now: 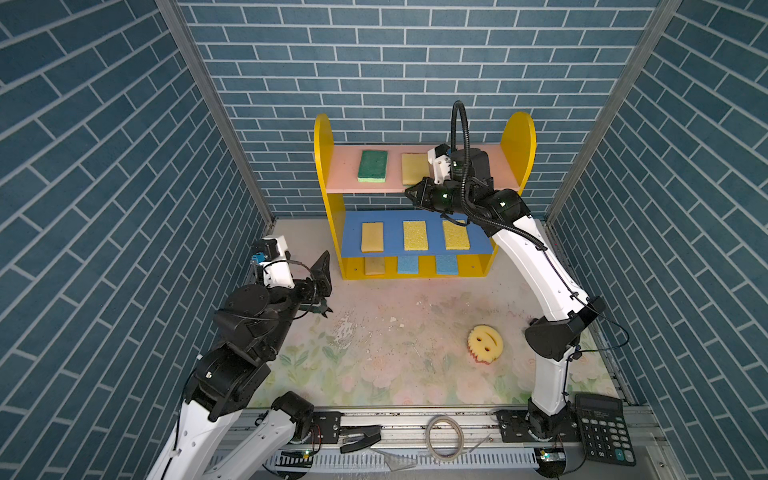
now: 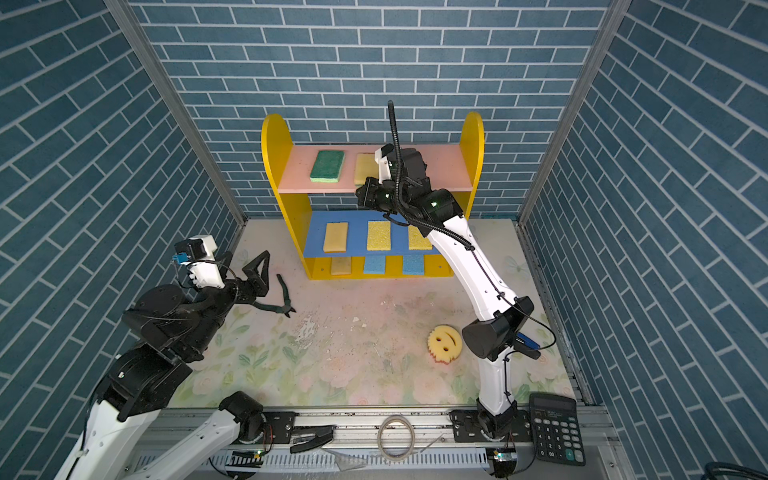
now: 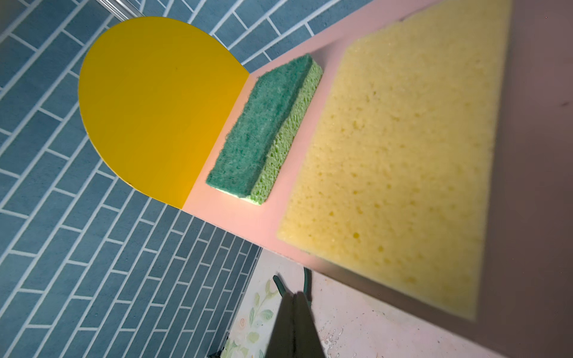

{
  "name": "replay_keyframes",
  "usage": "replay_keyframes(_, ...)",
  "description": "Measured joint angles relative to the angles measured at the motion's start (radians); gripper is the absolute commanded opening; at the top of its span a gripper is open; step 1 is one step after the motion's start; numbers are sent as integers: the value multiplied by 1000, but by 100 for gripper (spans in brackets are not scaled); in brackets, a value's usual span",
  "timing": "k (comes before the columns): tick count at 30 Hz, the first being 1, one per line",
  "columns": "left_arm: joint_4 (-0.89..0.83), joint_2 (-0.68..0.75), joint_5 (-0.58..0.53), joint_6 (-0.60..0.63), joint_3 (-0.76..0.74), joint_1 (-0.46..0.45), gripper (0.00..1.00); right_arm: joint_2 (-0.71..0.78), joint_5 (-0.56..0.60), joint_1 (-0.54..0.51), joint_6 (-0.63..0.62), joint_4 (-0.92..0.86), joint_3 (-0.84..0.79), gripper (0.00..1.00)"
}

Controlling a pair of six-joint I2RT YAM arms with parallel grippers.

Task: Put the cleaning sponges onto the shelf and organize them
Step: 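Open the right gripper and press the sponge flat on the pink shelf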

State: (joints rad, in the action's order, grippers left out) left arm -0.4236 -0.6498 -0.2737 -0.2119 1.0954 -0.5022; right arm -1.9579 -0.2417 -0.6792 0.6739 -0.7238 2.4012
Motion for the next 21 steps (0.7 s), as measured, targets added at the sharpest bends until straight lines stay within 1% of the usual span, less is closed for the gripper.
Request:
replay_keyframes(8, -9, 0, -8, 7, 2, 0, 90, -5, 11, 8, -2, 2, 43, 0)
replay_keyframes(21, -13, 0, -22, 20, 2, 0, 90, -37, 11, 23, -1, 12, 48, 0)
